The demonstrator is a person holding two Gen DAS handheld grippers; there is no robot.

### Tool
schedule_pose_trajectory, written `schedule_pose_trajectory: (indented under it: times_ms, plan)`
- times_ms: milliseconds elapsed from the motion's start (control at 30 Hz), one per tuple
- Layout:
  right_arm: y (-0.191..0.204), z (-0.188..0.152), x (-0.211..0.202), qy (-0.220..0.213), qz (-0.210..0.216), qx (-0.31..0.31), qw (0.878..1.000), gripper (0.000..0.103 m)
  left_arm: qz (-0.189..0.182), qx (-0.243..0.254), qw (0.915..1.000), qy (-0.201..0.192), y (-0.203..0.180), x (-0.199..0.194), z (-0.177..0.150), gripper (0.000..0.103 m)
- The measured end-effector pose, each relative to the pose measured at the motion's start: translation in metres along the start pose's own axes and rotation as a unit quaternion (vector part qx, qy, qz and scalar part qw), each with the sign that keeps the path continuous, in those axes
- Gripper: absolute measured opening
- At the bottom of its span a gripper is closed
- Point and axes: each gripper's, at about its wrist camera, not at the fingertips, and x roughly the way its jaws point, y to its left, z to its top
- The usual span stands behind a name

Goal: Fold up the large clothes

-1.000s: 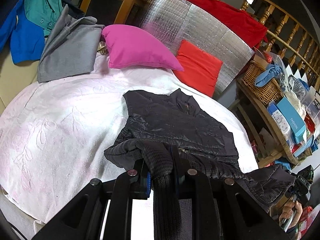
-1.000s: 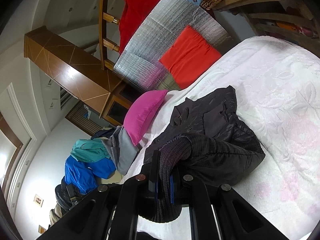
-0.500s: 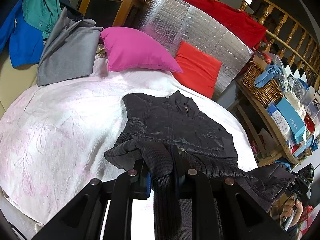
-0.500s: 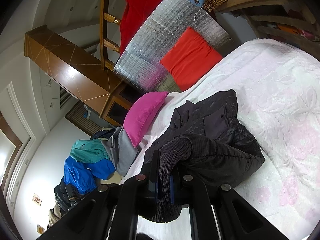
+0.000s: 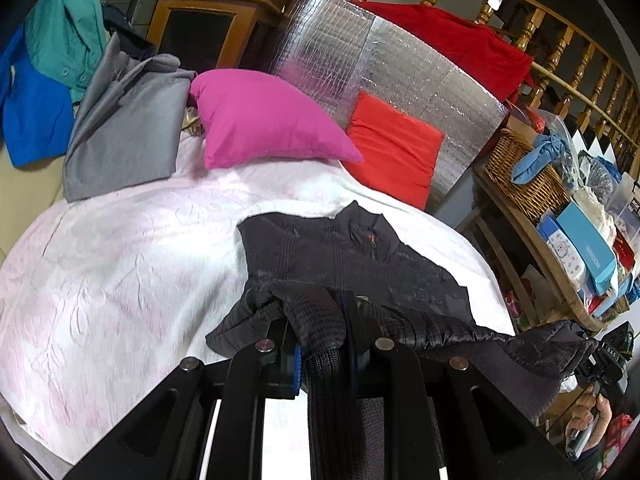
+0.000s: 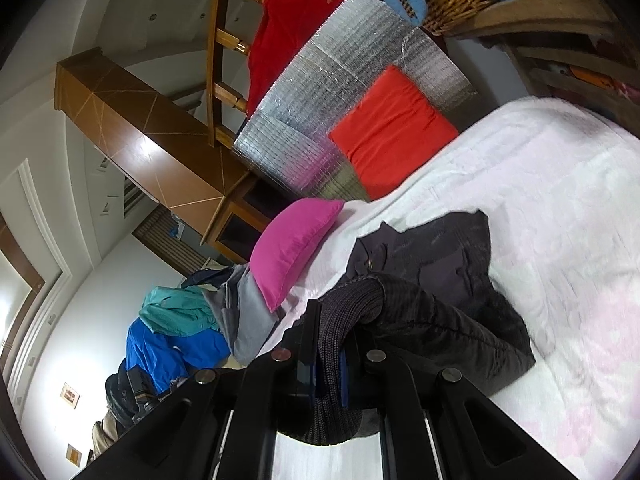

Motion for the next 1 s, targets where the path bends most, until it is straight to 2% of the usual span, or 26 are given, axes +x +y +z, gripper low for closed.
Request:
schedule_pose_trajectory:
  times_ms: [167, 433, 1000]
  plan:
    - [0.008, 0.018, 0.014, -0.005, -0.001, -0.015, 1.000, 0.008, 0.013, 0.001, 0.9999, -0.006, -0.001, 0.013, 0.015, 0.018]
    - [0.009, 0.047, 0.050, 0.003, -0.028, -0.024, 0.999, 0.008, 0.050, 0.013, 0.9987, -0.006, -0.006, 0.042, 0.027, 0.018]
    - [0.021, 0.076, 0.089, 0.015, -0.055, -0.049, 0.997, 0.008, 0.060, 0.021, 0.9980, 0.002, -0.002, 0.070, 0.047, 0.018]
